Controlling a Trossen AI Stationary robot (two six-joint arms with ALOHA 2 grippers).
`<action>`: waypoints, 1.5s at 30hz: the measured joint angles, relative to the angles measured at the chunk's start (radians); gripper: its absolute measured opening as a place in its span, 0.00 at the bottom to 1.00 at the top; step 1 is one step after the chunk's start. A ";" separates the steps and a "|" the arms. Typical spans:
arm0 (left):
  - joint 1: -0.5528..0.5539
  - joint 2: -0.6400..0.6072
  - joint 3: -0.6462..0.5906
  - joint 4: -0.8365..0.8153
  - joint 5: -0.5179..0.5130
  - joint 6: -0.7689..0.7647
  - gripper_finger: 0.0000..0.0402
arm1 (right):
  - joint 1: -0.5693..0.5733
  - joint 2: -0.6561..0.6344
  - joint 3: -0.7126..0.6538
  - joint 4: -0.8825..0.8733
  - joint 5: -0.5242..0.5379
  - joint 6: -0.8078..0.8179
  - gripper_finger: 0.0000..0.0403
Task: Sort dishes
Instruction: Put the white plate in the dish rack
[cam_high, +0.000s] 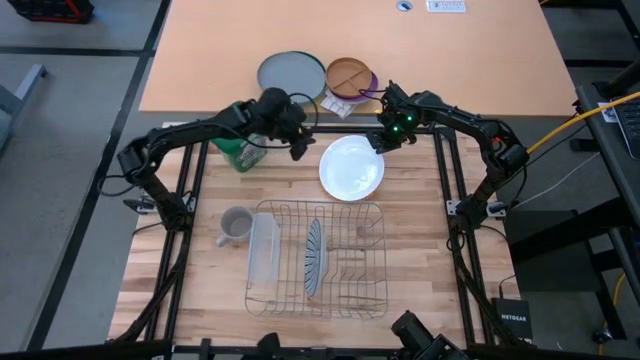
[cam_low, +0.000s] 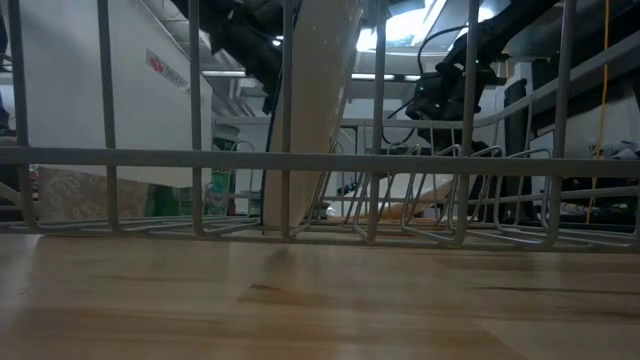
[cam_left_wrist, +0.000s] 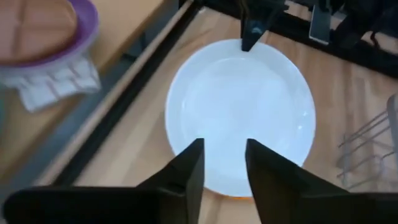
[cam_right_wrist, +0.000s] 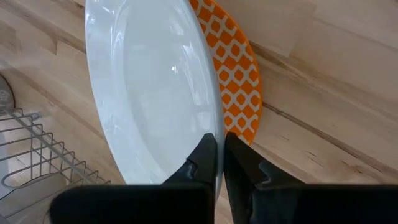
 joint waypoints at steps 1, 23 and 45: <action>-0.002 0.010 0.000 0.008 0.007 -0.029 0.29 | 0.004 0.000 0.000 0.000 0.001 0.000 0.04; 0.015 0.188 0.001 0.123 0.147 -0.296 0.32 | 0.110 0.000 0.000 0.004 0.011 0.000 0.05; 0.000 0.238 0.002 0.055 0.140 -0.220 0.32 | 0.196 0.000 0.000 0.073 0.025 0.000 0.05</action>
